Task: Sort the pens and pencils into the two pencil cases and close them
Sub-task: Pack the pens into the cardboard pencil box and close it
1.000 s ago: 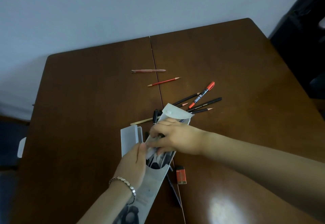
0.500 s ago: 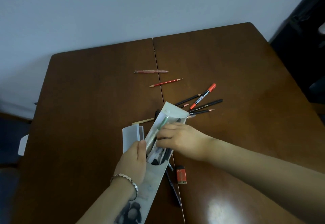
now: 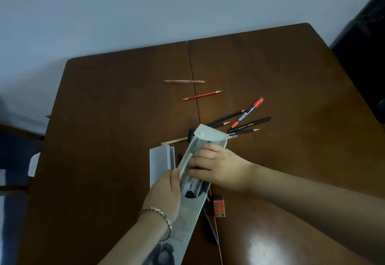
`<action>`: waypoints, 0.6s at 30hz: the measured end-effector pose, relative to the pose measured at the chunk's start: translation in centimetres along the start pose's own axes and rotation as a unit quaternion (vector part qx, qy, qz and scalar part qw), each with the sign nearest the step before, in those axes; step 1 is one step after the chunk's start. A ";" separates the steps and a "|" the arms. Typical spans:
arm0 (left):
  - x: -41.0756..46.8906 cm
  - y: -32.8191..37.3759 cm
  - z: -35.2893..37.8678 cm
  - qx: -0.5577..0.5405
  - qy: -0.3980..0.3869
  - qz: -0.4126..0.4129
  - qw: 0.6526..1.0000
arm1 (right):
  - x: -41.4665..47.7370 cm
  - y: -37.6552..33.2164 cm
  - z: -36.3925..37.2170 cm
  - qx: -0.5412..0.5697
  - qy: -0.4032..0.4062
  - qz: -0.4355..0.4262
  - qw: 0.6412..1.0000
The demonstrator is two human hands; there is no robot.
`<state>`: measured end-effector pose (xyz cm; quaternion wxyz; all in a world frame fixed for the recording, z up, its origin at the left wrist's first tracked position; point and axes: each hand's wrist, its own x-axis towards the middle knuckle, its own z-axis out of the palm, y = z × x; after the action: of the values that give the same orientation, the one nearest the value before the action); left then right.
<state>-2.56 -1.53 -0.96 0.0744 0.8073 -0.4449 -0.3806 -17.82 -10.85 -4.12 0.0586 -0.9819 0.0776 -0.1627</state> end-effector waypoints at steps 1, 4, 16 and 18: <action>0.3 0.2 -0.1 -0.009 -0.001 -0.005 1.000 | 0.1 0.3 0.1 -0.017 0.011 0.009 1.000; 1.0 0.6 -0.6 0.006 -0.012 -0.007 1.000 | 0.3 1.5 0.0 -0.032 0.009 0.016 0.999; 1.1 -0.2 -1.8 -0.016 0.035 0.025 0.999 | 0.4 3.7 -2.6 0.092 -0.008 0.076 0.993; 1.1 -0.3 -2.1 -0.011 0.045 0.026 0.999 | 0.7 3.6 -2.8 0.081 -0.013 0.057 0.995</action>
<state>-0.59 -2.70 -0.20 0.1134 0.8106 -0.4580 -0.3469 -18.53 -14.74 -1.72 0.1481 -0.9699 0.1190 -0.1525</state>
